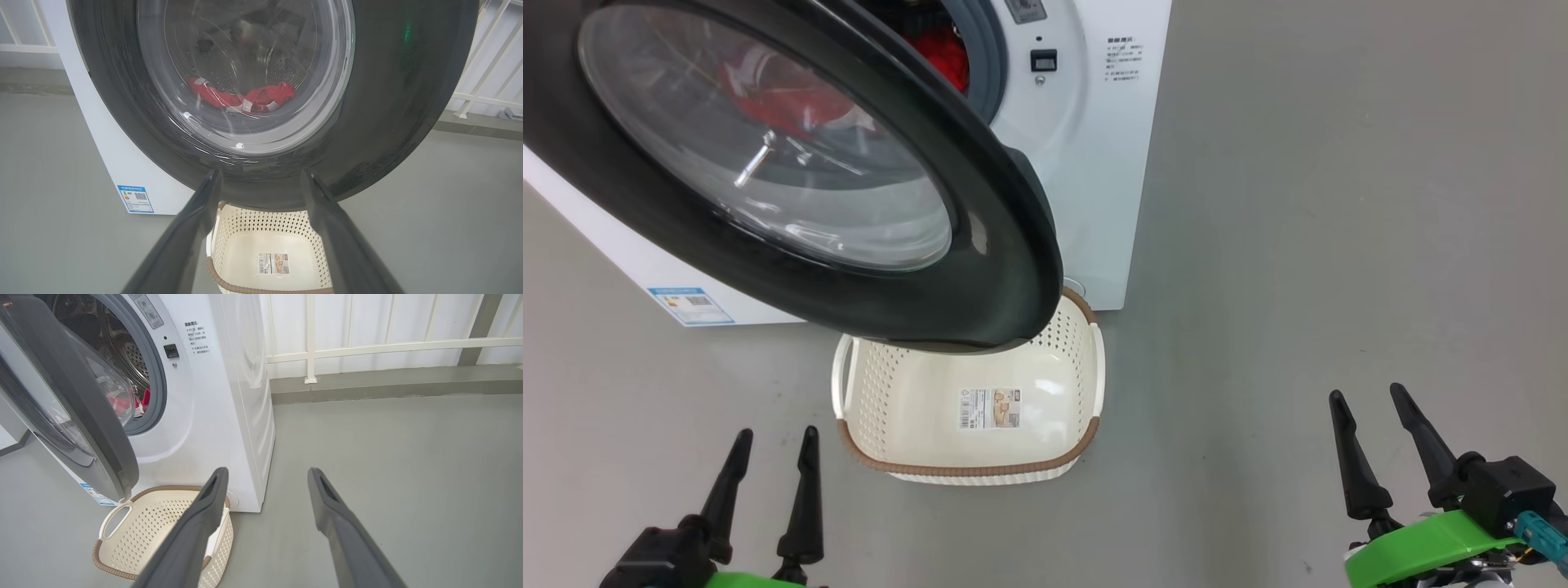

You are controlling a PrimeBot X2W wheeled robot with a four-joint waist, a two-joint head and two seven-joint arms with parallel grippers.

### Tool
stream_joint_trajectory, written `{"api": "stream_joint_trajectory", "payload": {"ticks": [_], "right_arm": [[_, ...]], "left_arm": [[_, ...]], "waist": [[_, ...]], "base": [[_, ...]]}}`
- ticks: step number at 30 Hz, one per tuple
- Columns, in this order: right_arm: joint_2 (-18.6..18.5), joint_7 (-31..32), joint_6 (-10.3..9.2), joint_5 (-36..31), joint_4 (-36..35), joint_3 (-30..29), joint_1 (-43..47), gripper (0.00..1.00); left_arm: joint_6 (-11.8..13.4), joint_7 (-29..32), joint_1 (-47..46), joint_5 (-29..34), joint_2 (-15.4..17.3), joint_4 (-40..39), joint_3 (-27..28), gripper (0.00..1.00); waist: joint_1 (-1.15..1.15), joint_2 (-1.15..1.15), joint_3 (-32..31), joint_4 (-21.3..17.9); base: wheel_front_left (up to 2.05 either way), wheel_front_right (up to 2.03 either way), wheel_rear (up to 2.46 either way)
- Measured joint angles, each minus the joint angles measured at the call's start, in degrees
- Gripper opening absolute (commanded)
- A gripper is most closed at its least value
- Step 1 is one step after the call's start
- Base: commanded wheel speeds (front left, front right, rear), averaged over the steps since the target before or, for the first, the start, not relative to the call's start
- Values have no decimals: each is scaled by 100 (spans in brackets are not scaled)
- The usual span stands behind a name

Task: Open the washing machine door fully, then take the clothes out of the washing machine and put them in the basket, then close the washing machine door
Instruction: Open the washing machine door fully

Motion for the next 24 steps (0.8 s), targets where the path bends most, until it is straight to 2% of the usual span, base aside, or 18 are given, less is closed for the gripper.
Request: {"api": "stream_joint_trajectory", "payload": {"ticks": [8,9,10,12,13,14,24], "right_arm": [[21,0,0,-23,-27,-4,1,100],[27,0,0,37,-47,-5,1,96],[40,0,0,142,-68,-18,1,49],[49,0,0,304,-135,-20,-3,0],[56,0,0,502,-166,-10,-14,0],[57,-1,0,996,-297,121,-44,0],[-27,-18,0,3423,-372,1261,-1030,0]], "left_arm": [[0,0,13,1,-4,-7,-9,100],[0,0,20,1,-4,-10,-14,100],[0,0,24,1,-5,-11,-19,100],[0,0,24,1,-7,-15,-34,100],[0,0,24,1,-10,-16,-43,100],[0,0,23,1,-11,-21,-60,100],[0,0,23,-3,-24,1,-165,100]], "waist": [[0,0,-35,17],[0,0,-36,20],[0,0,-35,22],[0,0,-31,29],[0,0,-31,34],[0,0,-26,47],[0,0,-15,137]], "base": [[0,0,0],[0,0,0],[0,0,0],[0,0,0],[0,0,0],[0,0,0],[0,0,0]]}}
